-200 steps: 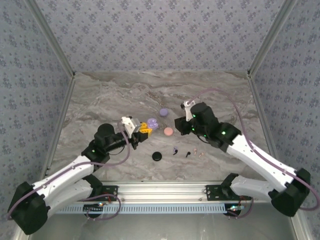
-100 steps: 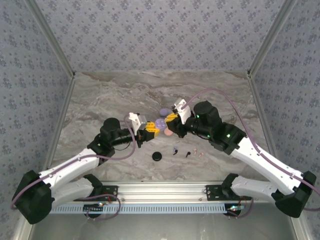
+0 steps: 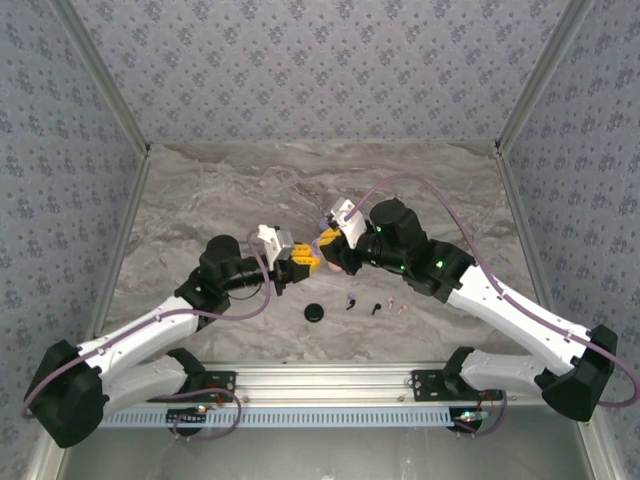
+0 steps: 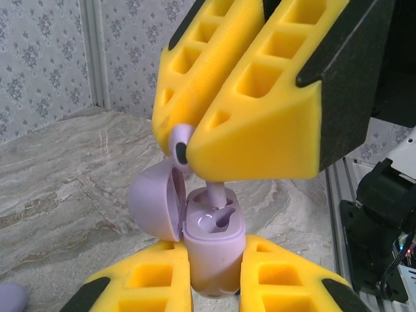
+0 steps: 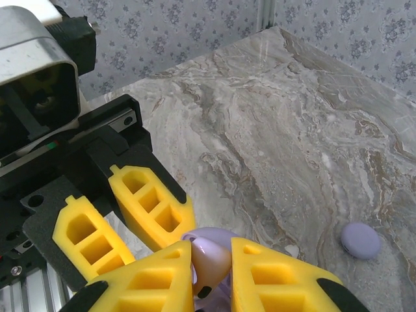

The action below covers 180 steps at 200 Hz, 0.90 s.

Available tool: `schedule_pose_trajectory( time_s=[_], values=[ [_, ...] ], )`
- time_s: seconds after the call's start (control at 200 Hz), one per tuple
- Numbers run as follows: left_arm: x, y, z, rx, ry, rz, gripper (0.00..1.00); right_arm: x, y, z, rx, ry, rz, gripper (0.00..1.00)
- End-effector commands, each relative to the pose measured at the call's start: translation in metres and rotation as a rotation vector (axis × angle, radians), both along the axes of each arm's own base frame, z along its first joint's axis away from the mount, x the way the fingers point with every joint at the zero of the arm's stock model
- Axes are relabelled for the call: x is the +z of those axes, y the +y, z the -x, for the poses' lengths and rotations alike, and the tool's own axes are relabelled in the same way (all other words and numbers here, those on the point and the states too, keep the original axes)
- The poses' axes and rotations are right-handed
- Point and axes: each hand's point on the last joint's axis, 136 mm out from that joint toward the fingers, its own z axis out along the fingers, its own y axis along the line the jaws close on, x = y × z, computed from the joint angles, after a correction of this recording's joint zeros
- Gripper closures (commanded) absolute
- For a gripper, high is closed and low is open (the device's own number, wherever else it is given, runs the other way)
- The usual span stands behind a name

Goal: Insert wireless bluetooth earbuds into charging case

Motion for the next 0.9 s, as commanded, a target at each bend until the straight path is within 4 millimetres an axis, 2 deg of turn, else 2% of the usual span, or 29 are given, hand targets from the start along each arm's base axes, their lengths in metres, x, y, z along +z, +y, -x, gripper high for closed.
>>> schedule_pose_trajectory(
  time_s=[0.0,0.33,0.67,0.894],
  values=[
    [0.035,0.000,0.006,-0.022,-0.066,0.079,1.00,0.016,0.008,0.002,0.031,-0.033,-0.029,0.81],
    [0.042,0.004,0.007,-0.001,-0.080,0.099,1.00,0.006,0.007,0.005,0.037,-0.024,-0.004,0.80],
    [0.038,0.003,0.006,-0.002,-0.076,0.087,1.00,0.015,-0.003,0.007,0.025,-0.051,-0.013,0.80],
    [0.039,0.003,0.006,-0.004,-0.075,0.088,1.00,0.012,-0.002,0.008,0.036,-0.044,-0.010,0.80]
  ],
)
